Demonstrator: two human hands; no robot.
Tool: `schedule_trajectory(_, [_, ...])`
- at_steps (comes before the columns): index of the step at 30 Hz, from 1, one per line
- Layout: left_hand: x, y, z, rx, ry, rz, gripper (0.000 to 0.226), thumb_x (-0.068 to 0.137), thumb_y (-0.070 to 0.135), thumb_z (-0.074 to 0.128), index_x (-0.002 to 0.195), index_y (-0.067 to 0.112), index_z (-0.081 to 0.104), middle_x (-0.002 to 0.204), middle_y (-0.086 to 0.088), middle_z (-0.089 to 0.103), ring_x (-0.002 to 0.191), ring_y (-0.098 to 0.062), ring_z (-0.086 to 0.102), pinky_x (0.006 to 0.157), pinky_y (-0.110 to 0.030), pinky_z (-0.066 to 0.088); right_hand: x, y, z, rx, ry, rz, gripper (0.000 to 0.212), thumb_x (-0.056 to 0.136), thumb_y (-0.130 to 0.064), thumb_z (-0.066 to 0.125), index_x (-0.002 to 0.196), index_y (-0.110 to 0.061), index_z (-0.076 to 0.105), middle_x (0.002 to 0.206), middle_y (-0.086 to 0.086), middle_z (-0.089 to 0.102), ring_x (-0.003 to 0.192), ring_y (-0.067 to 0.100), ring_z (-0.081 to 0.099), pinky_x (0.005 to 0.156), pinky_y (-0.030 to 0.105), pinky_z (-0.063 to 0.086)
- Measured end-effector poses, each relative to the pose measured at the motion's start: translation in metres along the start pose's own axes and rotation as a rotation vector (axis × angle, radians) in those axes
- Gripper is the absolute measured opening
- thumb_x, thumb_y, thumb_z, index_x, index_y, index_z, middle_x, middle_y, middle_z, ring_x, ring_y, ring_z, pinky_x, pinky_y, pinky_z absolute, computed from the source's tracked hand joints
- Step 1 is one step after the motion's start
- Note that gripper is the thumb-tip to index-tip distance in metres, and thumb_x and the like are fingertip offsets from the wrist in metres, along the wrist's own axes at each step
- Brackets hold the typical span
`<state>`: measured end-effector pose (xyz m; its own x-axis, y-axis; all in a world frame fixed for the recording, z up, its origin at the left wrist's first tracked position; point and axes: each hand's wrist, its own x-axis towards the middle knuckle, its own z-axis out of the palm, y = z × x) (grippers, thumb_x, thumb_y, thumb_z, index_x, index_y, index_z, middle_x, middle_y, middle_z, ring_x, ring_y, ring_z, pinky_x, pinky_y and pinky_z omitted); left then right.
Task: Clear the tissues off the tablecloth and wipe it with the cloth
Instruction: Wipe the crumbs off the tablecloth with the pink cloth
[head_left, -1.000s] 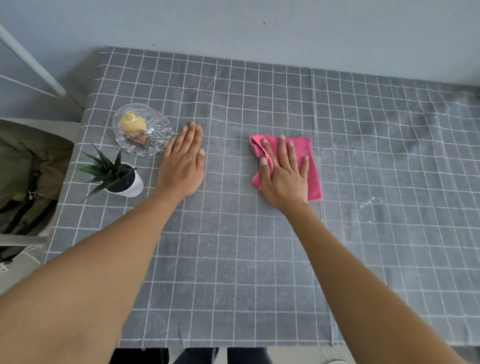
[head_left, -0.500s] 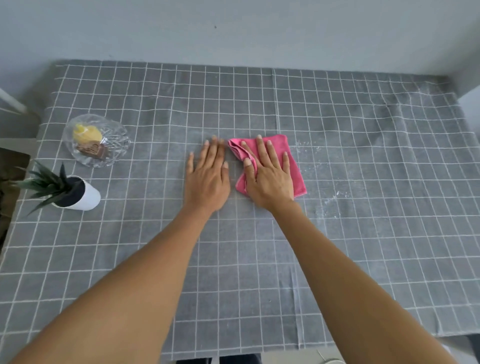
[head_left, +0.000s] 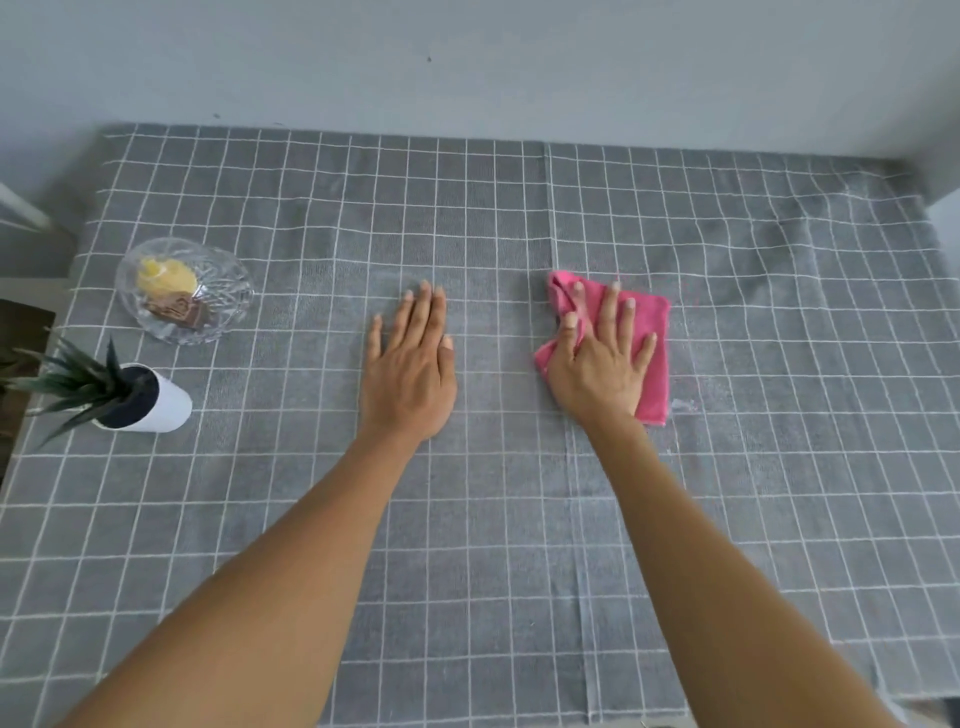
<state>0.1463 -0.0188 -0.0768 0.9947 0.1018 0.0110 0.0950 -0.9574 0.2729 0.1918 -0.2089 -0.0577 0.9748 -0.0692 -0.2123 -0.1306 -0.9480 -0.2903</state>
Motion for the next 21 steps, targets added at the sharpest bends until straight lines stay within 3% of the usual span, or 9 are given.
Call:
schedule_trajectory(3, [0.001, 0.001, 0.0, 0.007, 0.011, -0.005, 0.054, 0.102, 0.032, 0.016, 0.153, 0.02, 0.004, 0.161, 0.004, 0.002, 0.148, -0.01, -0.002, 0.121, -0.043, 0.0, -0.029, -0.022, 0.018, -0.022, -0.01, -0.166, 0.052, 0.097, -0.052, -0.002, 0.147, -0.044, -0.01, 0.159, -0.007, -0.016, 0.147, 0.017, -0.017, 0.113, 0.047, -0.019])
schedule_trajectory(7, [0.001, 0.001, 0.0, -0.015, 0.003, 0.004, 0.054, 0.102, 0.03, 0.017, 0.153, 0.02, 0.003, 0.161, 0.004, 0.001, 0.148, -0.01, -0.002, 0.121, -0.042, -0.002, -0.025, -0.01, 0.015, -0.019, -0.016, -0.236, 0.053, 0.092, -0.054, -0.008, 0.144, -0.048, -0.011, 0.16, -0.012, -0.011, 0.146, 0.012, -0.016, 0.116, 0.045, -0.016])
schedule_trajectory(12, [0.0, -0.001, -0.002, -0.028, -0.019, 0.011, 0.053, 0.102, 0.03, 0.013, 0.152, 0.021, -0.001, 0.161, 0.005, -0.003, 0.146, -0.008, -0.008, 0.12, -0.04, -0.006, 0.005, 0.028, -0.006, -0.01, 0.048, -0.126, 0.044, 0.098, -0.051, 0.0, 0.125, -0.053, -0.034, 0.16, -0.01, -0.008, 0.147, 0.012, -0.011, 0.117, 0.044, -0.013])
schedule_trajectory(17, [-0.001, -0.001, -0.003, -0.014, -0.009, 0.004, 0.053, 0.101, 0.031, 0.011, 0.152, 0.021, -0.002, 0.16, 0.005, -0.004, 0.147, -0.009, -0.007, 0.121, -0.042, -0.003, 0.026, 0.046, -0.015, -0.009, 0.045, 0.07, 0.054, 0.098, -0.05, 0.0, 0.149, -0.035, -0.006, 0.161, -0.006, -0.008, 0.147, 0.014, -0.012, 0.117, 0.048, -0.012])
schedule_trajectory(21, [-0.002, 0.001, -0.002, 0.006, -0.004, -0.001, 0.054, 0.101, 0.031, 0.01, 0.152, 0.021, -0.002, 0.161, 0.004, -0.004, 0.147, -0.01, -0.007, 0.121, -0.042, -0.003, 0.014, 0.027, -0.009, 0.018, 0.025, 0.025, 0.053, 0.097, -0.051, -0.002, 0.148, -0.04, -0.009, 0.161, -0.004, -0.011, 0.147, 0.016, -0.015, 0.116, 0.05, -0.013])
